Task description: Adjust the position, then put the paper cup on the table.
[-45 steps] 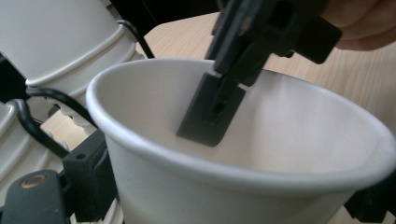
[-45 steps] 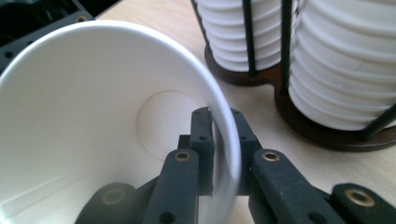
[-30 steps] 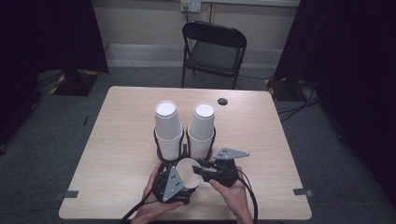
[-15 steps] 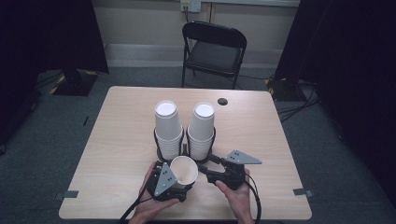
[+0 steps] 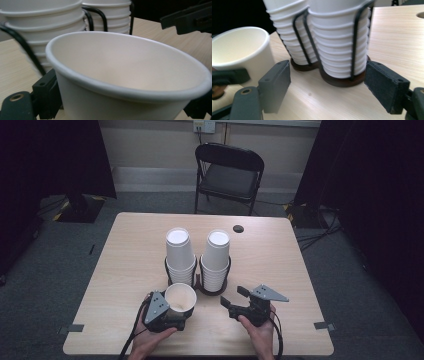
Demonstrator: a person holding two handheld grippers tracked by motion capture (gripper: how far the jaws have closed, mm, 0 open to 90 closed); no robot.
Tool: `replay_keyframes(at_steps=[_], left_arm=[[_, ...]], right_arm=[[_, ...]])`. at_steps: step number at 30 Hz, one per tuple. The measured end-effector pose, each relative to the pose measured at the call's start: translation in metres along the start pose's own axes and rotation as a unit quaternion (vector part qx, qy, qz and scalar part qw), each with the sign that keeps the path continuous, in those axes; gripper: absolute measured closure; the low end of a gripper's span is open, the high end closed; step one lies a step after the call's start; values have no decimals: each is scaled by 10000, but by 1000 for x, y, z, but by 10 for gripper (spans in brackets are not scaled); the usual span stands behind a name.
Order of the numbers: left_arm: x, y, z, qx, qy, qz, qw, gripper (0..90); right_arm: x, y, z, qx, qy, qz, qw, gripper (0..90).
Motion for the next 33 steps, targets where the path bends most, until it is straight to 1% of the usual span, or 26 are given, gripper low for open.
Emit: replay_keyframes(at_steps=[4, 5, 6, 8, 9, 11, 12, 13, 14, 15, 17, 18, 19, 21, 23, 24, 26, 28, 29, 30, 33], left_arm=[[-13, -10, 2, 94, -156, 126, 9998, 105], [-18, -13, 2, 93, -170, 188, 9996, 106], [-20, -15, 2, 100, -175, 218, 9996, 106], [-27, -19, 1, 109, -259, 263, 9993, 105], [-31, -21, 1, 140, -345, 284, 9989, 106], [-37, -23, 1, 180, -434, 341, 9983, 105], [-41, -25, 1, 210, -474, 385, 9979, 105], [-41, -25, 1, 210, -474, 385, 9979, 105], [-49, -27, 2, 272, -567, 509, 9967, 105], [-54, -29, 3, 332, -620, 576, 9959, 105], [-61, -30, 5, 392, -719, 630, 9946, 105], [-64, -31, 5, 390, -727, 661, 9944, 106], [-69, -31, 6, 407, -741, 741, 9937, 105], [-77, -32, 8, 420, -746, 826, 9929, 105], [-84, -31, 9, 425, -770, 926, 9918, 105], [-87, -31, 9, 418, -759, 967, 9915, 105], [-94, -31, 11, 442, -795, 1053, 9903, 105], [-100, -31, 14, 504, -864, 1092, 9890, 106], [-104, -30, 15, 555, -947, 1143, 9874, 107], [-107, -29, 16, 552, -975, 1191, 9865, 107], [-115, -25, 16, 532, -1026, 1259, 9853, 106]], right_arm=[[9, -3, -5, 12, 57, -165, 9998, 182], [11, -3, -5, 27, 74, -213, 9997, 177], [15, -4, -6, 57, 80, -297, 9995, 162], [18, -5, -6, 115, 87, -369, 9992, 156], [19, -5, -7, 140, 70, -397, 9991, 155], [21, -6, -9, 112, -36, -419, 9991, 149], [22, -6, -9, 117, -39, -428, 9990, 149], [23, -6, -10, 122, -9, -449, 9989, 150], [25, -6, -12, 135, 36, -462, 9988, 151], [26, -6, -12, 150, 35, -466, 9988, 150], [28, -7, -15, 169, 25, -498, 9986, 158], [29, -7, -17, 168, -14, -457, 9988, 165], [29, -7, -17, 172, -31, -449, 9988, 164], [33, -7, -19, 179, -51, -479, 9987, 164], [37, -6, -21, 157, -43, -615, 9980, 169], [40, -5, -22, 168, -115, -694, 9974, 166], [42, -5, -22, 221, -164, -780, 9966, 147], [46, -7, -21, 314, -205, -918, 9951, 145], [47, -8, -21, 334, -199, -951, 9947, 144], [49, -9, -22, 394, -192, -984, 9942, 142], [51, -13, -23, 482, -141, -1012, 9936, 140]])
Point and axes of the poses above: each handheld gripper's, and its own axes: y roughly forward along the jaws, z roughly out of its top, x roughly to its right, the point moved 8 cm from there along y, roughly forward along the jaws, and after that the axes turned 2 degrees about z, right-handed, at the moved point
